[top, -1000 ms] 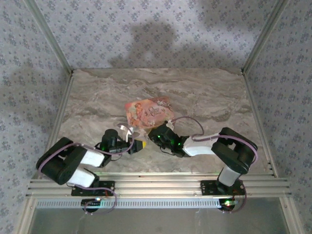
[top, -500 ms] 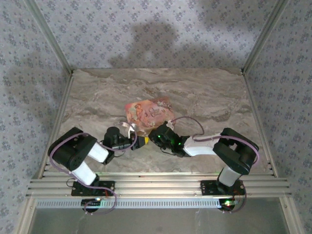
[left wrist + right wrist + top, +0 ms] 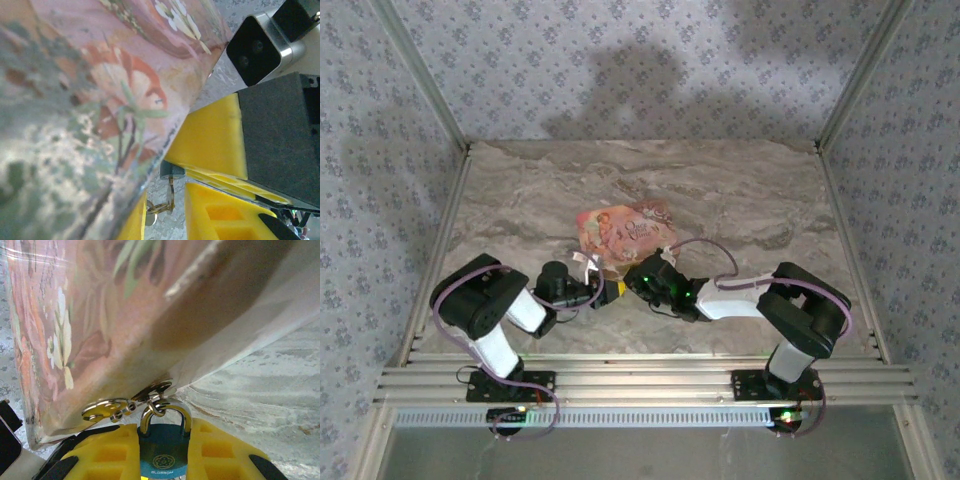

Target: Unlock the padlock with the key

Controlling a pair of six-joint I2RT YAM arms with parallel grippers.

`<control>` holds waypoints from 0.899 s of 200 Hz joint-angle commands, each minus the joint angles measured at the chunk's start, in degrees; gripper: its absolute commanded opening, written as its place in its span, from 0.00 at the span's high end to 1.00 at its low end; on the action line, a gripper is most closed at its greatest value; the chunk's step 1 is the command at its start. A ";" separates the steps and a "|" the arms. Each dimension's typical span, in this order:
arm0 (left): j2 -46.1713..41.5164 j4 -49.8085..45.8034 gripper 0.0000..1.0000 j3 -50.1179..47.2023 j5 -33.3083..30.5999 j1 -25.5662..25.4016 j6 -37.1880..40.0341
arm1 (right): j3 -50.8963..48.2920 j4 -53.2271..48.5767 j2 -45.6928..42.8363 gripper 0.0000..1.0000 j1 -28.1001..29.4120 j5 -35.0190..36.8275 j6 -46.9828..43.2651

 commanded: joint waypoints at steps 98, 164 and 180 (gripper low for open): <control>-2.99 -2.82 1.00 -1.10 -12.92 -8.90 10.84 | 3.10 -0.92 -1.71 1.00 -0.79 -2.25 0.26; -11.01 -15.39 1.00 -0.43 -49.58 -25.45 33.47 | 7.92 -12.70 -3.13 1.00 -0.67 -8.78 -2.27; -10.18 -16.16 1.00 0.25 -49.68 -25.89 34.78 | 8.28 -15.53 -3.62 1.00 -0.50 -8.77 -3.19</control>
